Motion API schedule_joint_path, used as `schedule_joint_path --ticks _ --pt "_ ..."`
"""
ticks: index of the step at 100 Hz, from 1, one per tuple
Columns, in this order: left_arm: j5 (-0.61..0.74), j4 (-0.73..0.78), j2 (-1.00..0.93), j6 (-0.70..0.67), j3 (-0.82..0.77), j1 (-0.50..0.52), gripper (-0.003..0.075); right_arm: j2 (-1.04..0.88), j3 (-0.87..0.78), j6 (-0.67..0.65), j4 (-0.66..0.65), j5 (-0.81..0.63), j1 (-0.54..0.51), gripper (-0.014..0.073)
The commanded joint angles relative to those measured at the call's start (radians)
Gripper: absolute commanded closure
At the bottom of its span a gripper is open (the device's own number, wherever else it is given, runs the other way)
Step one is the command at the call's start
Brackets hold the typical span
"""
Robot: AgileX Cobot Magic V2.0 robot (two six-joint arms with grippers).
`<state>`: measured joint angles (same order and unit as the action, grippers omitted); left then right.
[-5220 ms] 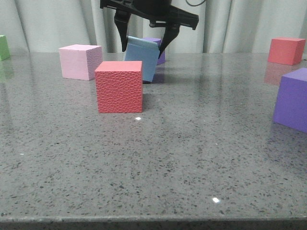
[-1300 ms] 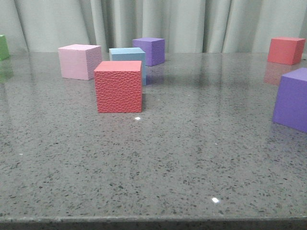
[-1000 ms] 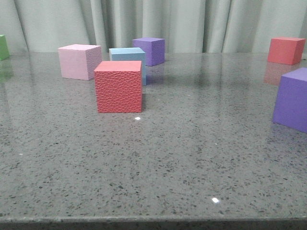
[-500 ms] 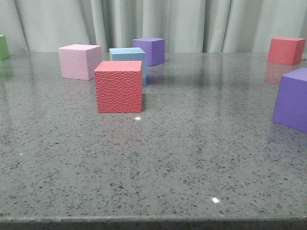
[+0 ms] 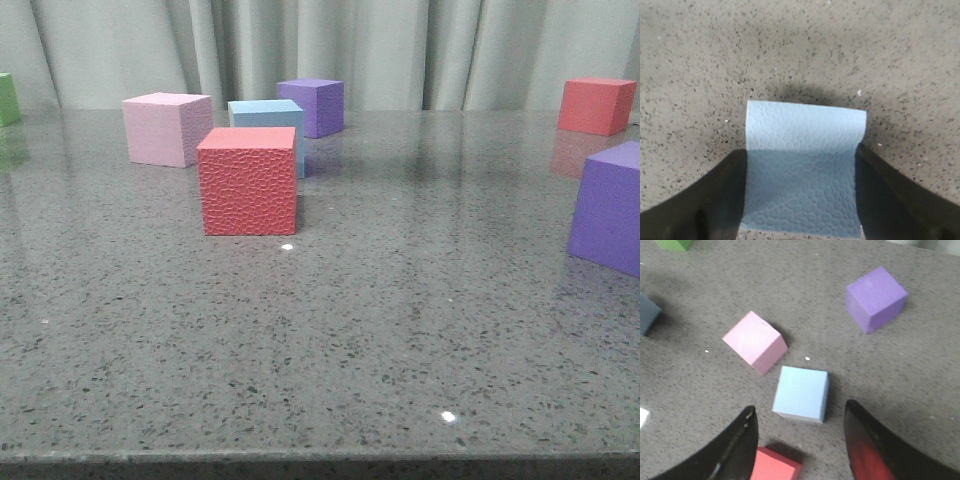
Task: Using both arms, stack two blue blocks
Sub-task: 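Lift the held cube with the left gripper over the first blue cube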
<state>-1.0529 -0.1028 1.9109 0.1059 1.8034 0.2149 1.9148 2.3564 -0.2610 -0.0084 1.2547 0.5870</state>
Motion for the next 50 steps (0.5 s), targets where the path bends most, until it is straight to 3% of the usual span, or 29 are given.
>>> schedule_joint_path --ticks 1,24,50 --pt "-0.001 -0.046 -0.052 0.003 0.071 0.000 0.0385 -0.099 -0.023 -0.003 -0.051 0.061 -0.001 0.0193" --pt "-0.114 -0.077 -0.051 -0.035 0.199 -0.033 0.0385 -0.239 -0.220 -0.021 -0.137 -0.028 -0.001 0.0193" --pt "-0.157 -0.029 -0.061 -0.116 0.345 -0.158 0.0386 -0.434 -0.550 -0.022 -0.162 -0.211 -0.001 0.0193"
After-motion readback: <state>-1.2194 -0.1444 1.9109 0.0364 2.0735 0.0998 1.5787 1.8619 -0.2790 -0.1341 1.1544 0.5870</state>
